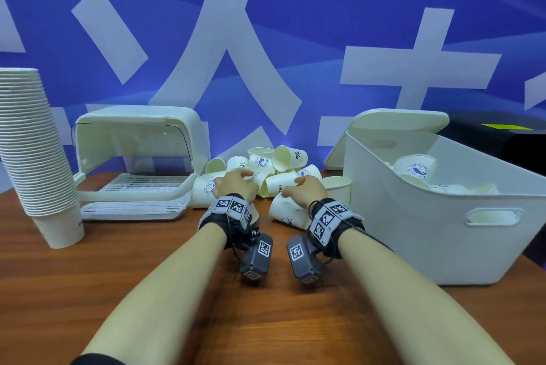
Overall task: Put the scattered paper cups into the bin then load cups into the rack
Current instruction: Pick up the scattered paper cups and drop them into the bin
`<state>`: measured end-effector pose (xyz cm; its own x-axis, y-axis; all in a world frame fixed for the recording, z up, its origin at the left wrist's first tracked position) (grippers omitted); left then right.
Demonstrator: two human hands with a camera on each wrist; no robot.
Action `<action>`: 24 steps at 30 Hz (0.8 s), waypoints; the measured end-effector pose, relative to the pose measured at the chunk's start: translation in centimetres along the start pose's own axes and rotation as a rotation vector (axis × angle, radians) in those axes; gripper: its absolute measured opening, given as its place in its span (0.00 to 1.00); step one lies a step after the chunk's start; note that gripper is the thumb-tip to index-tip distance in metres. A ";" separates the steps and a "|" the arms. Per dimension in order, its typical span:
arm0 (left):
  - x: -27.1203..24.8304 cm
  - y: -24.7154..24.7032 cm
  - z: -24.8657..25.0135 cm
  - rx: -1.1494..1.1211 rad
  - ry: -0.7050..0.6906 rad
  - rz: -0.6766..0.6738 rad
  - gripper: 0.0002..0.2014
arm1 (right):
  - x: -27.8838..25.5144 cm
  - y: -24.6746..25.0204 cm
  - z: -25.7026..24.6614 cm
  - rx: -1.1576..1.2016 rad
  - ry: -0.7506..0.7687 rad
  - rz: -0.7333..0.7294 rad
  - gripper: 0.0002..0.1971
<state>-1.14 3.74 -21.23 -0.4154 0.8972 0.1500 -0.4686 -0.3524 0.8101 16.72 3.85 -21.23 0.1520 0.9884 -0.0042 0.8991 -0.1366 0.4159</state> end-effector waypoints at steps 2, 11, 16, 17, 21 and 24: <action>0.1 -0.1 -0.3 0.041 -0.008 0.003 0.19 | -0.1 -0.6 0.2 -0.056 -0.002 -0.034 0.32; -0.1 0.3 -0.8 0.016 -0.022 -0.013 0.19 | -1.0 -2.5 1.1 -0.375 0.017 -0.182 0.39; -0.1 0.1 -1.7 -0.008 0.016 -0.049 0.18 | -1.5 -2.7 1.4 -0.364 -0.056 -0.195 0.41; 0.0 0.0 -1.9 -0.003 0.012 -0.050 0.18 | -1.6 -2.8 1.4 -0.363 -0.072 -0.199 0.40; -0.2 -0.2 -2.3 0.049 -0.009 -0.064 0.15 | -2.4 -3.0 1.3 -0.355 -0.099 -0.254 0.32; -0.4 -0.5 -2.6 0.105 -0.018 -0.091 0.15 | -3.5 -2.8 0.8 -0.425 -0.084 -0.320 0.24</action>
<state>-2.79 2.86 -23.15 -0.3605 0.9291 0.0821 -0.4190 -0.2400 0.8757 14.06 0.73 -23.12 -0.0546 0.9651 -0.2563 0.6632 0.2269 0.7132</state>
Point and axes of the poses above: each hand's wrist, its own x-axis towards the middle knuckle, its own y-axis out of the back of the hand, z = x × y, the point moved 5 cm from there along x, towards the middle knuckle, and after that the axes turned 13 degrees about x, right-handed, at the moved point
